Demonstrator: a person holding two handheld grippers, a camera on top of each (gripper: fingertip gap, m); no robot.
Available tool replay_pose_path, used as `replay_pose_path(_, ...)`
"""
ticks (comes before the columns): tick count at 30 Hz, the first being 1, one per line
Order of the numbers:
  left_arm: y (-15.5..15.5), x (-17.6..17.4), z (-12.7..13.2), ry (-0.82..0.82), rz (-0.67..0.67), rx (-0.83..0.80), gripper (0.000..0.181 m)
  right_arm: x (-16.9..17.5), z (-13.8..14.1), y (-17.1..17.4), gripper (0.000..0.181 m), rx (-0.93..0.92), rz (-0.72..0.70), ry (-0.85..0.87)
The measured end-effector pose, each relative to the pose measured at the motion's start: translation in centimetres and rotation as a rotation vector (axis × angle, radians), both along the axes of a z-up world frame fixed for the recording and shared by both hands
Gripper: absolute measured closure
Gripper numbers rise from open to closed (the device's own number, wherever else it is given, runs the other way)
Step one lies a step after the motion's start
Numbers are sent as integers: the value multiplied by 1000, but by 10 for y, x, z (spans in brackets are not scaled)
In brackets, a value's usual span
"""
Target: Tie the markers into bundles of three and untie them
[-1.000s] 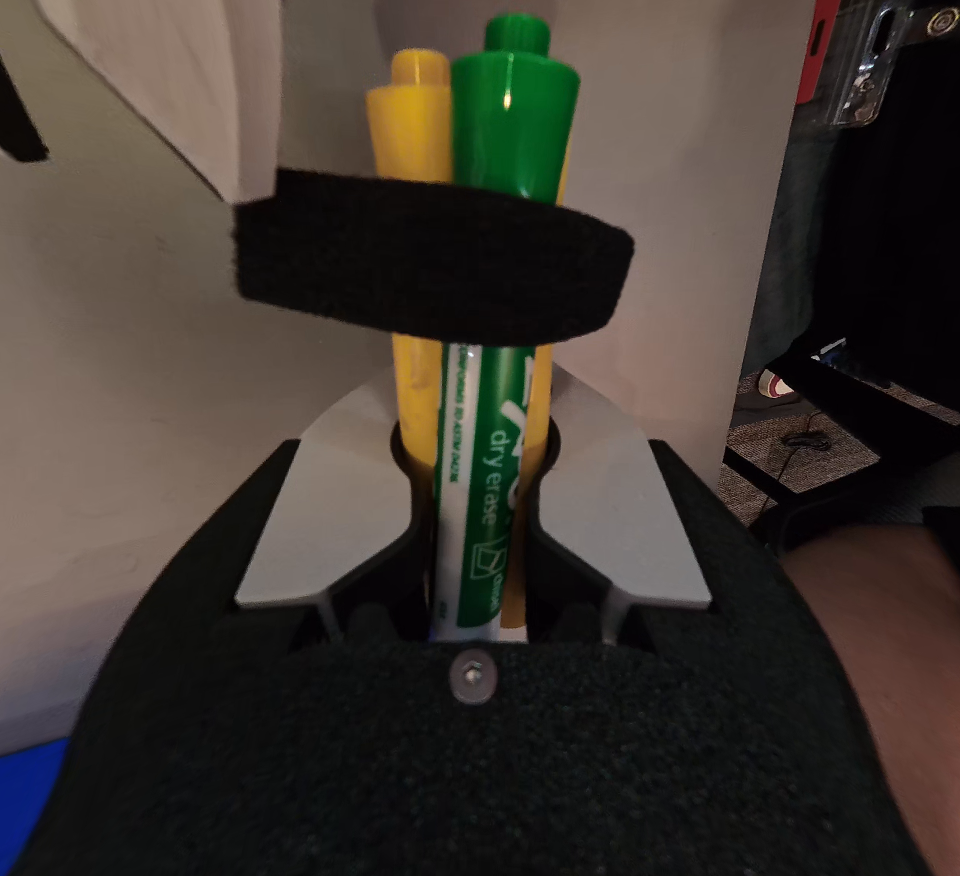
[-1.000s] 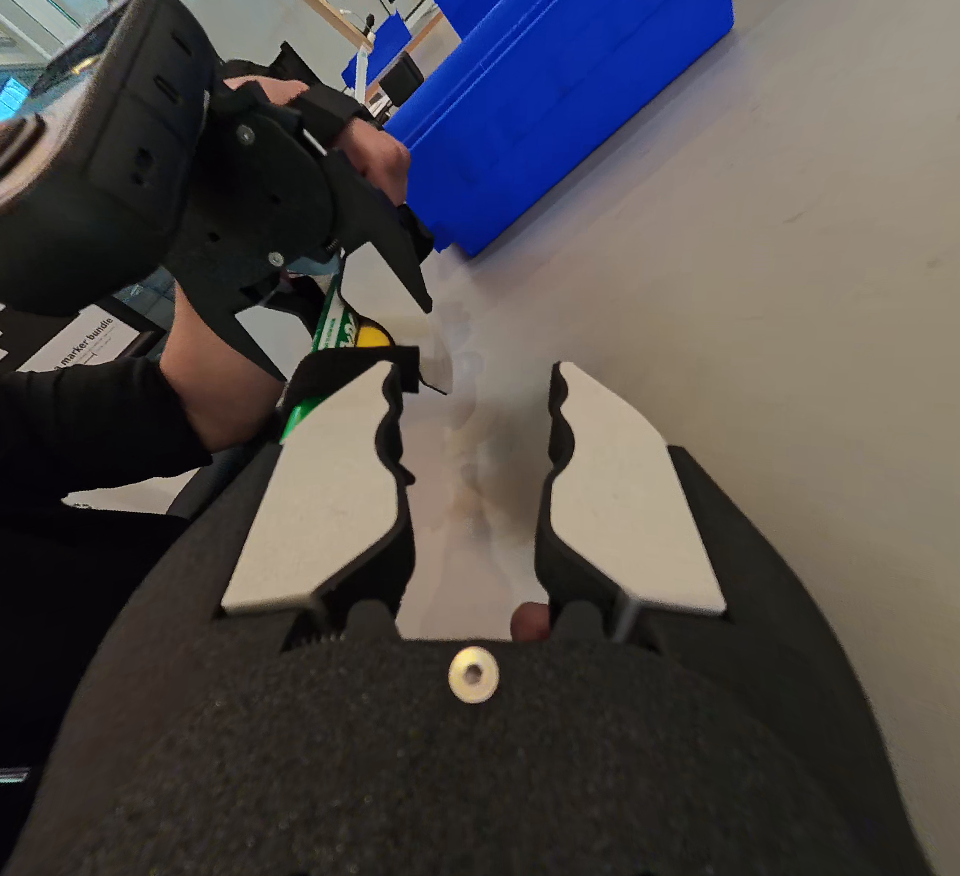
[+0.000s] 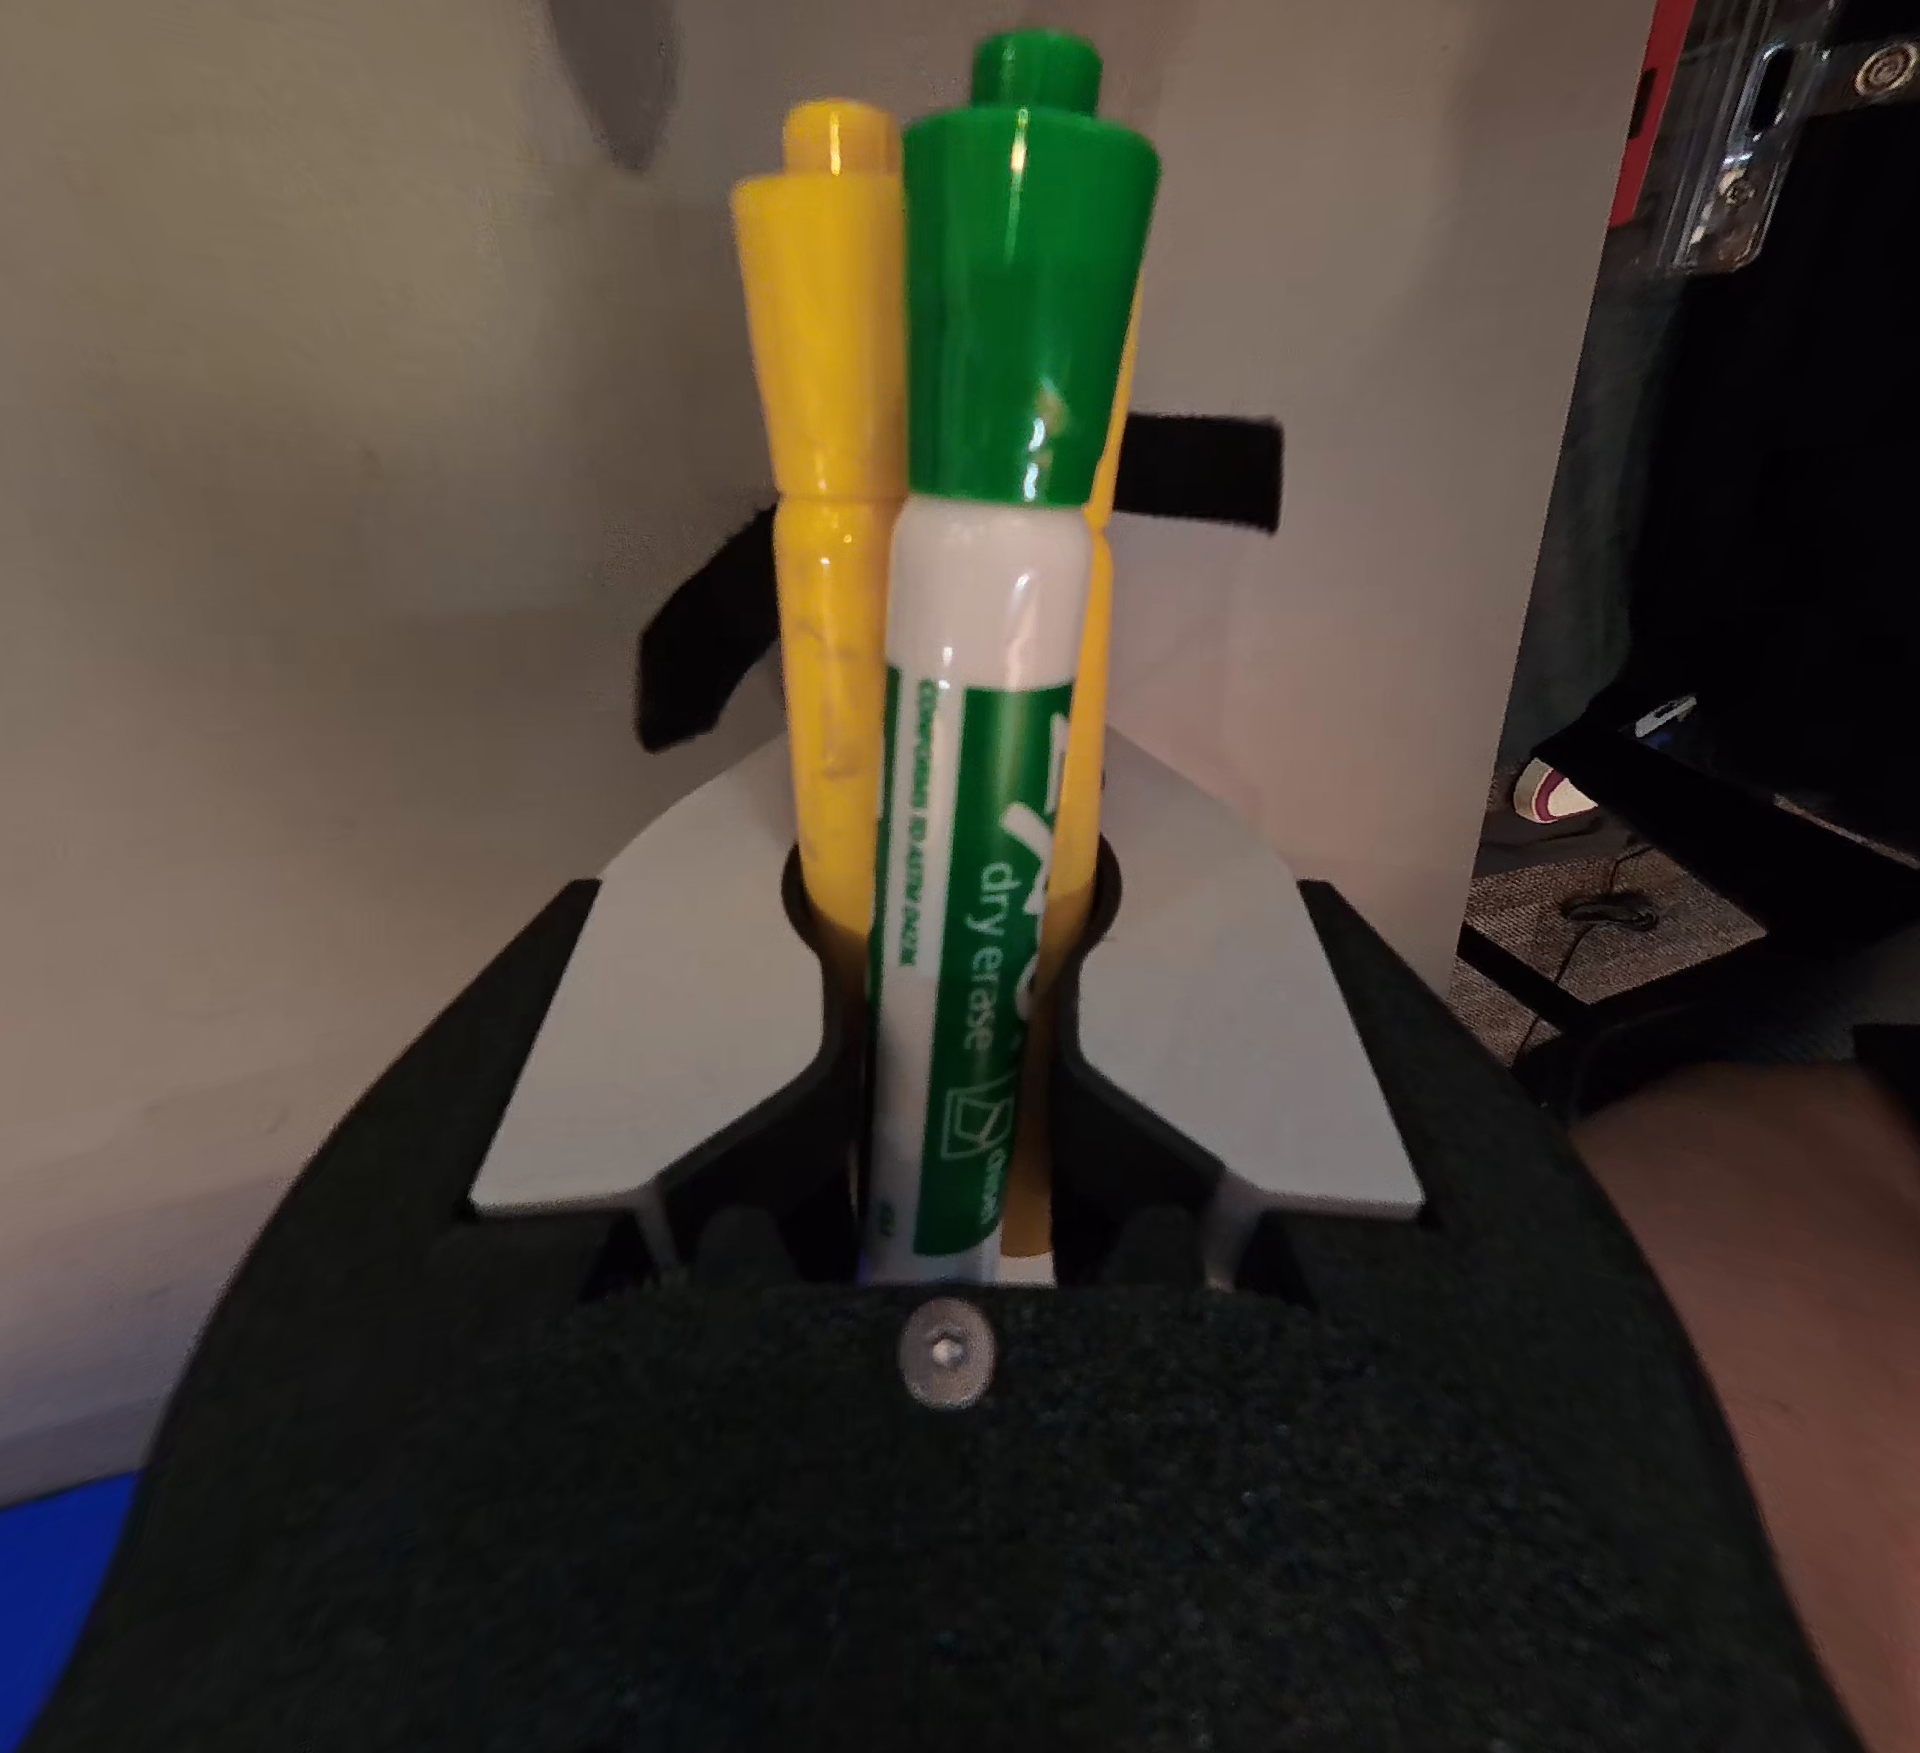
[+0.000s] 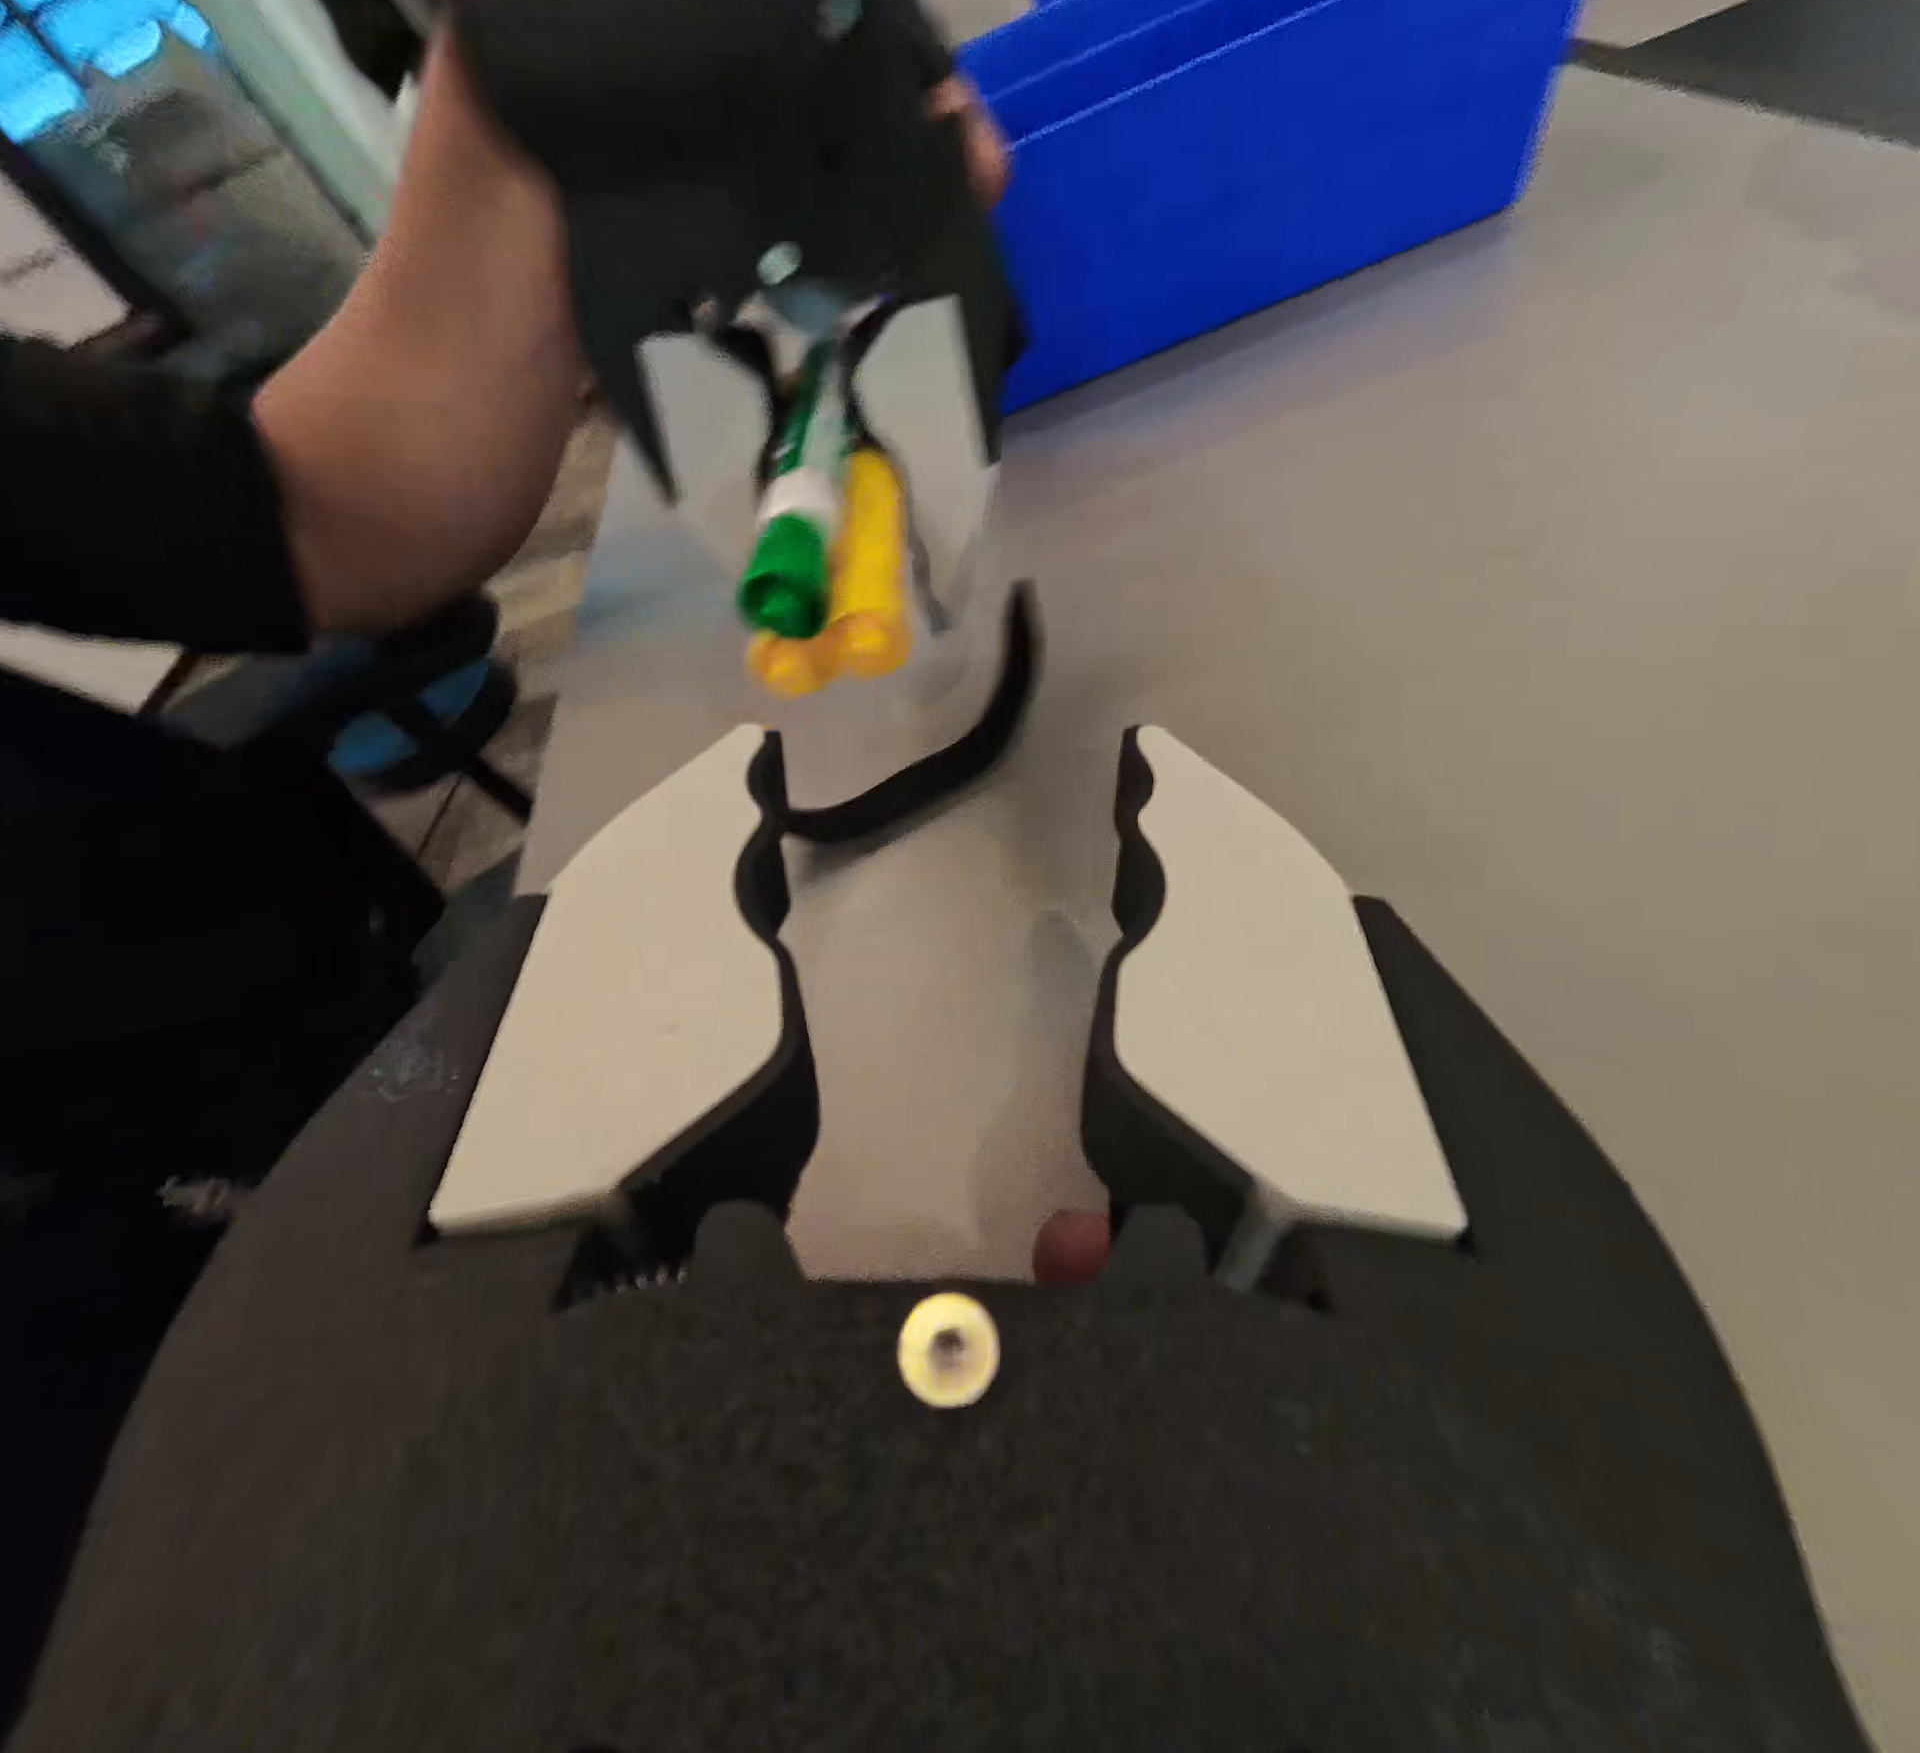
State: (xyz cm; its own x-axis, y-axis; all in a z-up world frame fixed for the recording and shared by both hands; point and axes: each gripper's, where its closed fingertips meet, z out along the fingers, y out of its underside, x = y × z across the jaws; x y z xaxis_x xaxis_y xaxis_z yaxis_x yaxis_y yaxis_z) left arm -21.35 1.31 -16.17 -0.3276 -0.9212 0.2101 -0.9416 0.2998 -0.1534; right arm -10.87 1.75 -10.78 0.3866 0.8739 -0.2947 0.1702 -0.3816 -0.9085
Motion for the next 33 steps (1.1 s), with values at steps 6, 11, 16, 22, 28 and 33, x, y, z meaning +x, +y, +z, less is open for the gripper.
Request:
replay_pose_path(6, 4, -6, 2, 7, 21, 10, 140, -60, -35, -75, 122, 242, 196, -267)
replay_pose_path(11, 7, -10, 0, 28, 40, 18, 140, -73, -66, -63, 158, 410, 195, -568)
replay_pose_path(16, 4, -8, -3, 33, 30, 16, 140, -76, -40, -66, 179, 384, 201, -482)
replay_pose_path(22, -5, -5, 1, 20, -1, 14, 140, -68, 47, -43, 179, 181, 95, -54)
replay_pose_path(28, -16, 2, 13, -16, -40, 28, 140, -52, 50, -12, 179, -258, 131, 307)
replay_pose_path(33, -22, 5, 15, -16, -59, 29, 140, -61, 41, -5, 177, -453, 244, 256)
